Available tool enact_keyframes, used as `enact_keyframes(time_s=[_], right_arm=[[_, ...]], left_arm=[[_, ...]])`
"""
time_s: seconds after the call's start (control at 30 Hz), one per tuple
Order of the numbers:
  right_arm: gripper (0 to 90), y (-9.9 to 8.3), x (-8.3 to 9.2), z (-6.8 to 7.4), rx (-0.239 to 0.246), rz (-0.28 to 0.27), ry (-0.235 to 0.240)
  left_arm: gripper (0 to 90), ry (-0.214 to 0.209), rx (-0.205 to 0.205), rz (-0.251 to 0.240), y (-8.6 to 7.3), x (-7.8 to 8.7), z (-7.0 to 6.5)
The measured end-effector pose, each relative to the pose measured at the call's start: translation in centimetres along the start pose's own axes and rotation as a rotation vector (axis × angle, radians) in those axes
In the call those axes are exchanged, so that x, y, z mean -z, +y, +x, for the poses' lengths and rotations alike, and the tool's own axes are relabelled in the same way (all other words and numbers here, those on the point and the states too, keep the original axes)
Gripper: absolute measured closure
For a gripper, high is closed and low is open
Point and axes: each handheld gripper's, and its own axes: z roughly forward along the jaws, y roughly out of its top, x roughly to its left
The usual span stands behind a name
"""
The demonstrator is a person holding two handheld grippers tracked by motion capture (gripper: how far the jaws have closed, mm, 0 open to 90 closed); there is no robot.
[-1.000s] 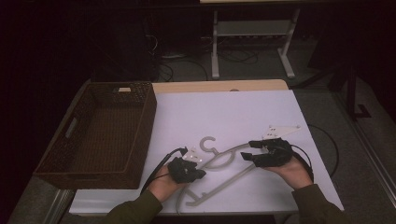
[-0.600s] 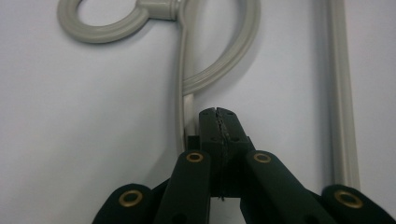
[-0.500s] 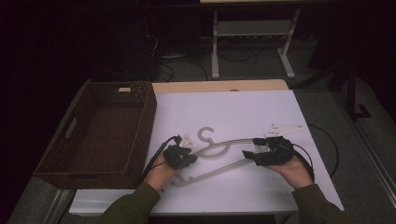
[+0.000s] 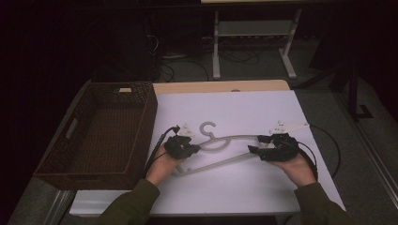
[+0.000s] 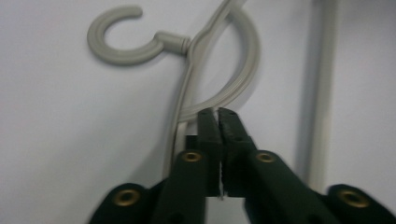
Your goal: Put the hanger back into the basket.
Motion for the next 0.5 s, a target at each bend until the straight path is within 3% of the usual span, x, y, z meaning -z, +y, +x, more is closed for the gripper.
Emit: enact_keyframes(time_s=[0.07, 0.2, 0.27, 0.37, 0.5], right_arm=[[59.0, 0.3, -0.5, -1.0, -0.032, -0.002, -0.016], [78.2, 0.7, -2.4, -2.6, -0.041, 0.064, -0.062], [84.3, 0.7, -3.5, -3.2, -0.056, 0.106, -0.057], [89.1, 0.5, -5.2, -3.3, -0.051, 0.185, -0.057], [89.3, 0.1, -6.2, -2.8, -0.022, 0.257, -0.089]], left_arm=[[77.4, -0.014, 0.013, -0.029, -0.2, 0.7, -0.1], [59.5, -0.022, 0.037, -0.069, -0.6, 1.8, -0.3], [51.5, -0.027, 0.057, -0.085, -0.9, 2.0, -0.2], [44.1, -0.04, 0.083, -0.103, -1.2, 2.1, 0.0], [37.9, -0.036, 0.08, -0.11, -1.3, 2.2, 0.1]])
